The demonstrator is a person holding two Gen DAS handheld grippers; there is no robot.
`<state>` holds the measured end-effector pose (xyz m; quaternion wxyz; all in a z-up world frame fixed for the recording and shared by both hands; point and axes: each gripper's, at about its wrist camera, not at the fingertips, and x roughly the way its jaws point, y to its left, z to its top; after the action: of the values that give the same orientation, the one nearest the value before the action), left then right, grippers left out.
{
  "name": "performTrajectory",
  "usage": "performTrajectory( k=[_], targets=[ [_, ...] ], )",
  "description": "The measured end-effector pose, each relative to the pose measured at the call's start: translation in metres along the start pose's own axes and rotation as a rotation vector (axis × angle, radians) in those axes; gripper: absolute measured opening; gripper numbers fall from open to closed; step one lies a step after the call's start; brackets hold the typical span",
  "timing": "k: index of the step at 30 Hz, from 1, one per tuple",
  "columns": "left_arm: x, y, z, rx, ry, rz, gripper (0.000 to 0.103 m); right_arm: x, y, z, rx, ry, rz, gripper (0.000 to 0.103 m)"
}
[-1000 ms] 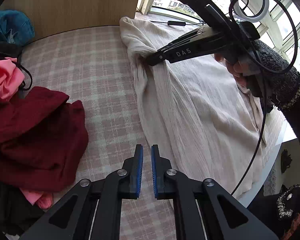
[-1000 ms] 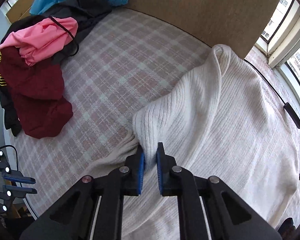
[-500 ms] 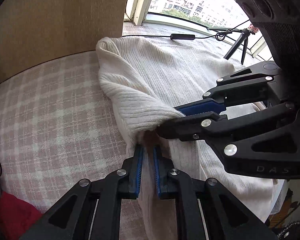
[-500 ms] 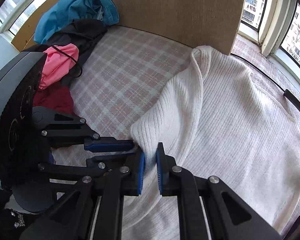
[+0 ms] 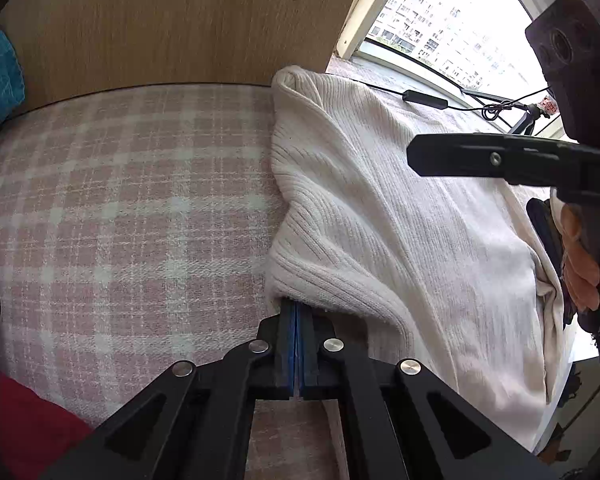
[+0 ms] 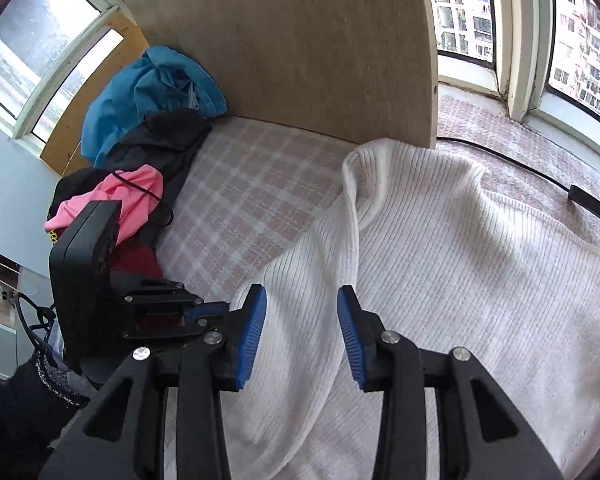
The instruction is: Fold clothes
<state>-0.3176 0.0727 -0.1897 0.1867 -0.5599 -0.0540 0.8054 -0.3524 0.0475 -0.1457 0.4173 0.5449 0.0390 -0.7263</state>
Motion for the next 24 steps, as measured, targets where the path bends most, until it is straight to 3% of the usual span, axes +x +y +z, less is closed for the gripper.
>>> performTrajectory(
  k=[5,6,7,9,14,18,20,24],
  targets=[
    [0.001,0.003,-0.002,-0.004,-0.002,-0.012,0.000,0.046,-0.010,0.032,-0.015,0.062,-0.065,0.036],
    [0.002,0.004,-0.002,-0.005,-0.002,-0.014,0.000,0.052,-0.006,0.033,-0.045,0.081,-0.073,0.028],
    [0.002,0.004,-0.002,-0.006,-0.002,-0.016,0.000,0.056,-0.003,0.033,-0.069,0.095,-0.075,0.003],
    [0.003,0.006,-0.003,-0.008,-0.003,-0.021,0.000,0.052,0.001,0.031,-0.098,0.088,-0.059,0.004],
    [-0.002,0.012,-0.010,-0.004,-0.008,-0.033,0.000,0.005,-0.007,0.034,-0.052,-0.081,0.008,0.004],
    [-0.004,0.016,-0.011,-0.005,-0.002,-0.034,0.000,0.048,-0.017,0.035,-0.090,0.048,-0.177,0.004],
    [-0.005,0.017,-0.013,-0.007,0.006,-0.036,0.000,0.049,-0.013,0.035,-0.115,0.058,-0.219,0.005],
    [-0.021,0.019,-0.016,-0.026,0.011,-0.031,0.000,0.036,-0.006,0.036,-0.147,0.044,-0.272,0.024]
  ],
)
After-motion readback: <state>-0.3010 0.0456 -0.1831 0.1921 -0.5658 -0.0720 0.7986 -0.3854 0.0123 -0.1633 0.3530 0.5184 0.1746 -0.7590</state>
